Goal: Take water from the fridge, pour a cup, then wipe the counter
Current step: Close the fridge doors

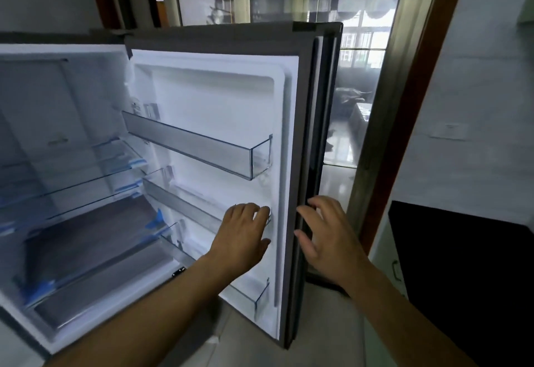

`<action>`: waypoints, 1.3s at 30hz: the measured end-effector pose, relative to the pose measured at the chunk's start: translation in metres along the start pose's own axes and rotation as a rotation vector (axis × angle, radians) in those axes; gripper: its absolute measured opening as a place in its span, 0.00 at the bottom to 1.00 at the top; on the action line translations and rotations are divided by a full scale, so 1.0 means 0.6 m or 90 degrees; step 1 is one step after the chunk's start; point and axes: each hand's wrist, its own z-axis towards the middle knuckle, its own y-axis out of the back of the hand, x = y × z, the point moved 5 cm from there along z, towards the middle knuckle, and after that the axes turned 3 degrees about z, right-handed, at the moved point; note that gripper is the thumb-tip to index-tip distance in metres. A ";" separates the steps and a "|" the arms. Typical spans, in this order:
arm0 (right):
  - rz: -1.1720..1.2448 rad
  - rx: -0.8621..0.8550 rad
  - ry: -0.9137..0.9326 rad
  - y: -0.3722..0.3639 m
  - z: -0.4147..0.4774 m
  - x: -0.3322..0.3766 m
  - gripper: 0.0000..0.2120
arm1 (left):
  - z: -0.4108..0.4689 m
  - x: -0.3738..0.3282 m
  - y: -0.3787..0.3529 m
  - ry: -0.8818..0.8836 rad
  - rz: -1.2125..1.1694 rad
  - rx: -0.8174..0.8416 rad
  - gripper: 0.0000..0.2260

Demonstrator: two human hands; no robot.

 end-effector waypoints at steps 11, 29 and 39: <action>0.012 -0.178 0.122 -0.018 0.040 -0.014 0.28 | -0.050 0.030 -0.028 -0.009 -0.083 0.008 0.15; 0.257 -0.314 0.525 -0.095 0.061 0.391 0.25 | -0.343 0.209 0.319 0.112 0.102 -0.480 0.22; 0.422 -0.232 0.411 -0.226 0.140 0.629 0.48 | -0.352 0.386 0.419 0.061 0.141 -0.431 0.39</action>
